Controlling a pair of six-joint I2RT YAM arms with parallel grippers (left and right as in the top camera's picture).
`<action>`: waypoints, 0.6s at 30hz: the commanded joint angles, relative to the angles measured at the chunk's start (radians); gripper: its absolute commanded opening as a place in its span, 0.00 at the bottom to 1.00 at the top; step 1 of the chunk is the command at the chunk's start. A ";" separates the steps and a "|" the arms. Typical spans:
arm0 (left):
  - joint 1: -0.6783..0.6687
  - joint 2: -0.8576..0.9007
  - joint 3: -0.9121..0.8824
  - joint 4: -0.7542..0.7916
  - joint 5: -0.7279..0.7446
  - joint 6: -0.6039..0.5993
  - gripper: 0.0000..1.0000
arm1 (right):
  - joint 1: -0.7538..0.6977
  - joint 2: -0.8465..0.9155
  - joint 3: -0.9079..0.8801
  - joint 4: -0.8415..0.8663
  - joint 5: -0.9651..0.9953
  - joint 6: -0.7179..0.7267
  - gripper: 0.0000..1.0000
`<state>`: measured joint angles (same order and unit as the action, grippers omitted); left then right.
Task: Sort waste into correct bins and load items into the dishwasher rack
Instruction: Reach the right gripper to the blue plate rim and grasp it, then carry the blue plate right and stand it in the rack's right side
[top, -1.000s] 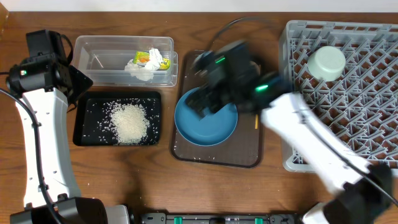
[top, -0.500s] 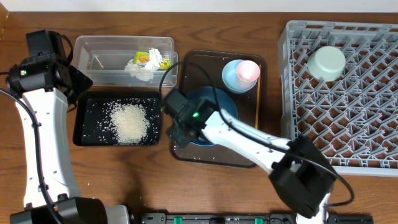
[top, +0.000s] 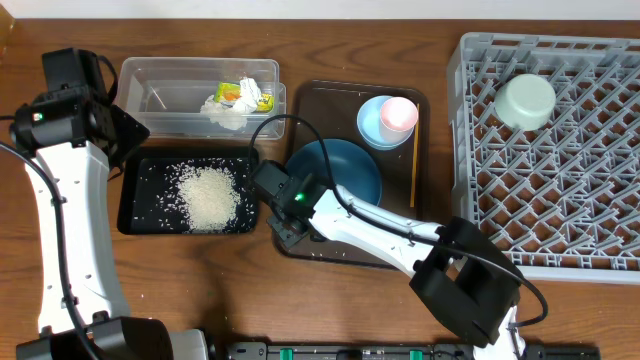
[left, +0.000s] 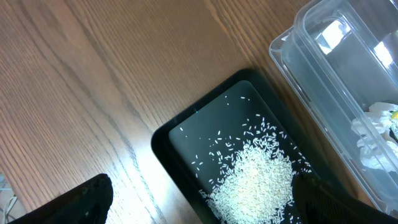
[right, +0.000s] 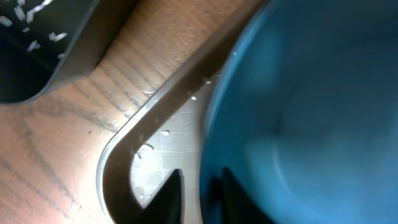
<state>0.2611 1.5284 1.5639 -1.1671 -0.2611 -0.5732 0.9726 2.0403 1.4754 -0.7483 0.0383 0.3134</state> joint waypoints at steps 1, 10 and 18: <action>0.004 0.002 0.003 -0.003 -0.005 -0.008 0.94 | 0.001 -0.007 -0.002 -0.003 0.014 0.017 0.07; 0.004 0.002 0.003 -0.003 -0.005 -0.008 0.94 | -0.009 -0.114 0.004 -0.021 -0.093 0.023 0.01; 0.004 0.002 0.003 -0.003 -0.005 -0.008 0.94 | -0.161 -0.410 0.004 -0.160 -0.006 0.022 0.01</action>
<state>0.2611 1.5284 1.5639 -1.1675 -0.2611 -0.5732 0.8959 1.7588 1.4754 -0.8783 -0.0177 0.3233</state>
